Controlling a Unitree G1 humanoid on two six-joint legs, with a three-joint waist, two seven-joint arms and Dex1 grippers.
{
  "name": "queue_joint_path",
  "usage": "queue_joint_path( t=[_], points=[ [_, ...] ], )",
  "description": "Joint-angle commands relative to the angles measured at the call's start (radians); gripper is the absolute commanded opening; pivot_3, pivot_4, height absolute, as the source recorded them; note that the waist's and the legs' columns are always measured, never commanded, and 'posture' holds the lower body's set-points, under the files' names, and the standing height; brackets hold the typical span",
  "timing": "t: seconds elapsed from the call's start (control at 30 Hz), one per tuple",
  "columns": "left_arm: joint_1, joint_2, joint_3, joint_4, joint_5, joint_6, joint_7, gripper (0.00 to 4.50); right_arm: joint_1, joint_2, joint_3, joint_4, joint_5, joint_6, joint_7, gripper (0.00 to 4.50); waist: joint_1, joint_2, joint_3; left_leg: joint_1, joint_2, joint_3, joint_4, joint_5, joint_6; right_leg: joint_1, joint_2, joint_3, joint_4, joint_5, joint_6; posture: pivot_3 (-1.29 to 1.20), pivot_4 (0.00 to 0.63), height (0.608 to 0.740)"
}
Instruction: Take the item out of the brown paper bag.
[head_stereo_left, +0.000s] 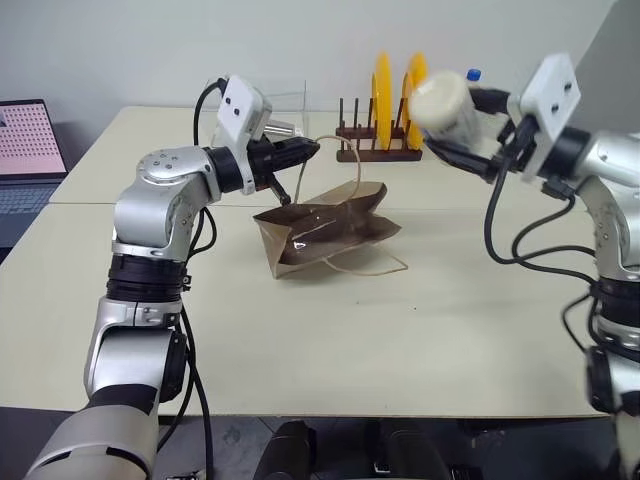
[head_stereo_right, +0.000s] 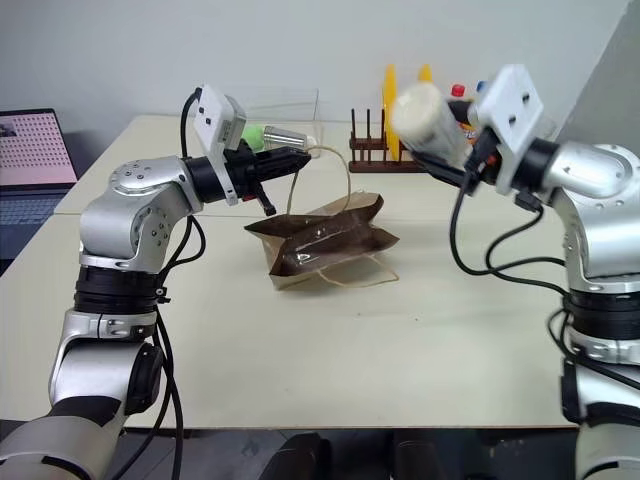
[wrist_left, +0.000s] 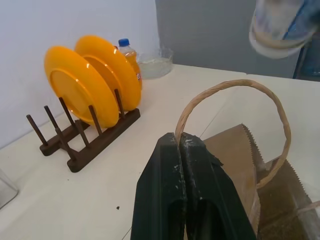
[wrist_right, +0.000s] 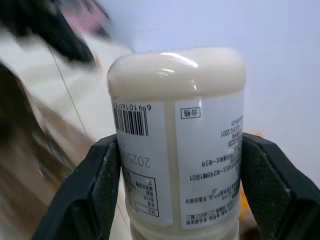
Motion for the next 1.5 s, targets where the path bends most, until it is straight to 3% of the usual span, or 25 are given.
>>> queue_joint_path(
  t=[0.03, 0.23, 0.43, 0.57, 0.7, 0.83, 0.93, 1.07, 1.2, 1.3, 1.4, 1.5],
  points=[
    [-0.029, -0.004, 0.005, -0.014, 0.003, -0.024, -0.001, 0.00, 0.037, -0.052, 0.114, 0.134, -0.159, -0.184, -0.003, 3.03, -0.003, 0.000, 0.000, 0.000, 0.000, 0.001, 0.000, 0.000, 0.000, 0.000, 0.000, 0.001, 0.000, 0.000, 0.000, 0.00, 0.150, 0.740],
    [-0.024, -0.006, 0.002, -0.024, 0.004, -0.023, -0.005, 0.00, 0.010, -0.062, 0.339, 0.480, -0.417, -0.456, -0.051, 3.03, -0.022, 0.001, 0.002, 0.002, 0.001, 0.004, 0.000, 0.000, 0.000, -0.001, 0.001, 0.003, 0.003, 0.000, 0.000, 0.00, 0.150, 0.740],
    [-0.019, -0.002, 0.008, -0.038, 0.002, -0.015, -0.004, 0.00, -0.076, -0.027, 0.390, 0.676, -0.471, -0.571, -0.042, 3.03, -0.025, 0.001, 0.002, 0.002, 0.001, 0.004, 0.000, 0.001, -0.001, 0.000, 0.001, 0.003, 0.003, 0.000, 0.000, 0.00, 0.150, 0.740],
    [-0.010, 0.000, 0.011, -0.049, 0.001, -0.013, -0.001, 0.00, -0.101, -0.011, 0.380, 0.716, -0.451, -0.585, 0.018, 4.45, -0.024, 0.001, 0.002, 0.002, 0.001, 0.004, 0.000, 0.002, -0.003, 0.000, 0.001, 0.003, 0.003, 0.000, 0.000, 0.00, 0.150, 0.740],
    [-0.007, 0.000, 0.014, -0.055, -0.003, -0.007, 0.001, 0.00, -0.110, -0.021, 0.353, 0.700, -0.423, -0.584, 0.062, 4.48, -0.024, 0.001, 0.002, 0.002, 0.001, 0.004, 0.000, 0.002, -0.003, 0.000, 0.001, 0.003, 0.003, 0.000, 0.000, 0.00, 0.150, 0.740],
    [0.002, 0.006, 0.016, -0.068, -0.004, -0.004, 0.001, 0.00, -0.057, -0.100, 0.261, 0.502, -0.302, -0.492, 0.180, 4.48, -0.024, 0.002, 0.003, 0.002, 0.001, 0.004, 0.000, 0.002, -0.002, 0.000, 0.001, 0.003, 0.003, 0.000, 0.000, 0.00, 0.150, 0.740],
    [0.001, 0.014, 0.024, -0.058, 0.001, -0.014, 0.004, 0.00, 0.064, -0.169, 0.127, 0.228, -0.119, -0.292, 0.278, 4.48, -0.020, 0.002, 0.003, 0.002, 0.002, 0.003, 0.000, 0.001, -0.001, 0.000, 0.001, 0.002, 0.003, 0.000, 0.000, 0.00, 0.150, 0.740],
    [-0.014, 0.022, 0.028, -0.023, 0.007, -0.030, 0.003, 0.00, 0.250, -0.175, -0.086, -0.118, 0.137, -0.013, 0.254, 4.48, -0.011, 0.002, 0.003, 0.001, 0.002, 0.002, 0.001, 0.000, -0.001, 0.001, 0.000, 0.000, 0.002, 0.000, 0.000, 0.00, 0.150, 0.740],
    [-0.019, 0.036, 0.019, 0.012, 0.026, -0.067, -0.013, 0.00, 0.436, -0.112, -0.204, -0.407, 0.280, 0.179, 0.133, 4.48, -0.009, 0.002, 0.003, 0.002, 0.002, 0.001, 0.001, 0.000, -0.001, 0.001, 0.000, 0.000, 0.003, -0.003, 0.005, 0.00, 0.150, 0.740],
    [-0.031, 0.048, 0.008, 0.059, 0.057, -0.112, -0.016, 0.00, 0.562, 0.082, -0.177, -0.610, 0.331, 0.249, -0.083, 4.48, -0.007, 0.002, 0.003, 0.003, 0.002, 0.001, 0.001, 0.000, -0.001, 0.002, 0.001, 0.000, 0.003, -0.003, 0.005, 0.00, 0.150, 0.740],
    [-0.032, 0.067, -0.006, 0.088, 0.091, -0.164, -0.038, 0.58, 0.572, 0.224, -0.103, -0.666, 0.298, 0.266, -0.231, 4.50, -0.009, 0.002, 0.003, 0.003, 0.002, 0.002, 0.000, 0.001, -0.001, 0.000, 0.001, 0.001, 0.004, -0.003, 0.006, 0.00, 0.150, 0.740],
    [-0.030, 0.090, -0.009, 0.098, 0.110, -0.194, -0.065, 1.50, 0.554, 0.267, -0.047, -0.666, 0.266, 0.259, -0.285, 4.50, -0.006, 0.002, 0.003, 0.003, 0.002, 0.003, 0.001, 0.001, -0.002, 0.000, 0.001, 0.002, 0.004, -0.003, 0.005, 0.00, 0.150, 0.740]
  ],
)
